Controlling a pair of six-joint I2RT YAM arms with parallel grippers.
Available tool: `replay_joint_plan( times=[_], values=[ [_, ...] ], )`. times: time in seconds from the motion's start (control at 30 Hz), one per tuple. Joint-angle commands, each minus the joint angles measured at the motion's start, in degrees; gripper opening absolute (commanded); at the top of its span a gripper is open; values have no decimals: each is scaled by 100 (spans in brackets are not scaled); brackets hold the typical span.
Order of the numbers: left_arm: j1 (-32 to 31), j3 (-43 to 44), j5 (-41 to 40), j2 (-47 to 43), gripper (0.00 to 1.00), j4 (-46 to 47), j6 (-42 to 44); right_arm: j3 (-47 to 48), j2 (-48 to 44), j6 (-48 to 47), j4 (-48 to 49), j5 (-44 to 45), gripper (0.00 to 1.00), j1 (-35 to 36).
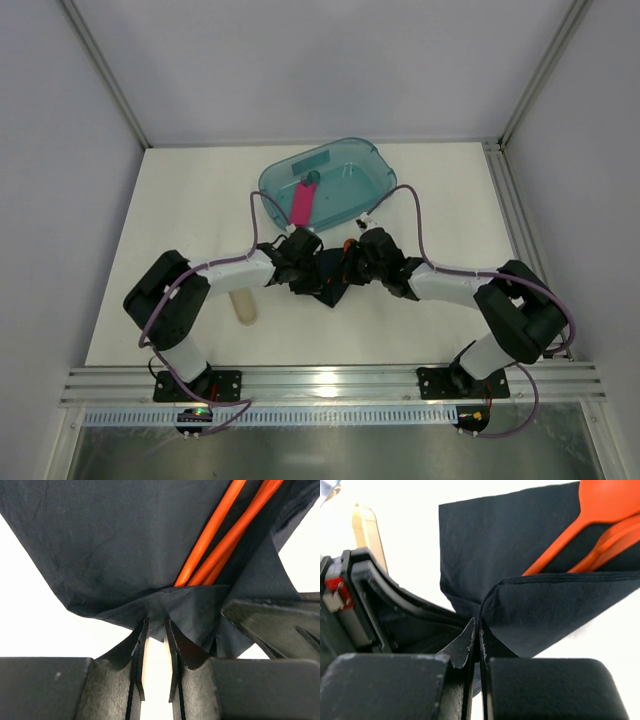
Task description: Place the utensils on the paper napkin and roll it up
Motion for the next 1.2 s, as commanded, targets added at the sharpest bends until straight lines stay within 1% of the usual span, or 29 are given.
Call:
replay_joint_plan(
  times=[0.0,0.13,0.27,0.33,0.57,0.67,0.8,0.93,1.0,1.07,1.17],
  values=[
    [30,-1,45,19,22,154,-33,457,246,-269,-113,34,5,-13],
    [30,-19,80,2,22,172,-86,669,493,-419,-237,-97,9,-13],
    [30,16,80,-34,22,128,-121,774,598,-568,-324,-168,30,-13],
    [30,51,80,-51,22,93,-130,792,633,-604,-368,-168,34,-13],
    [57,148,124,-332,29,-4,-270,801,774,-630,-378,-211,36,-13],
    [83,174,63,-543,31,-144,-305,810,783,-647,-342,-273,41,-13],
    [171,139,-183,-885,32,-346,-375,819,792,-709,-272,-387,43,-13],
    [487,262,-289,-1061,33,-715,-297,819,748,-788,-228,-458,48,-13],
    [803,315,-289,-1071,34,-786,-209,819,722,-823,-228,-484,49,-13],
    [1031,438,-88,-1018,35,-777,-69,810,713,-850,-175,-537,50,-13],
    [1111,770,167,-799,37,-804,81,757,695,-850,-44,-625,50,-13]
  ],
)
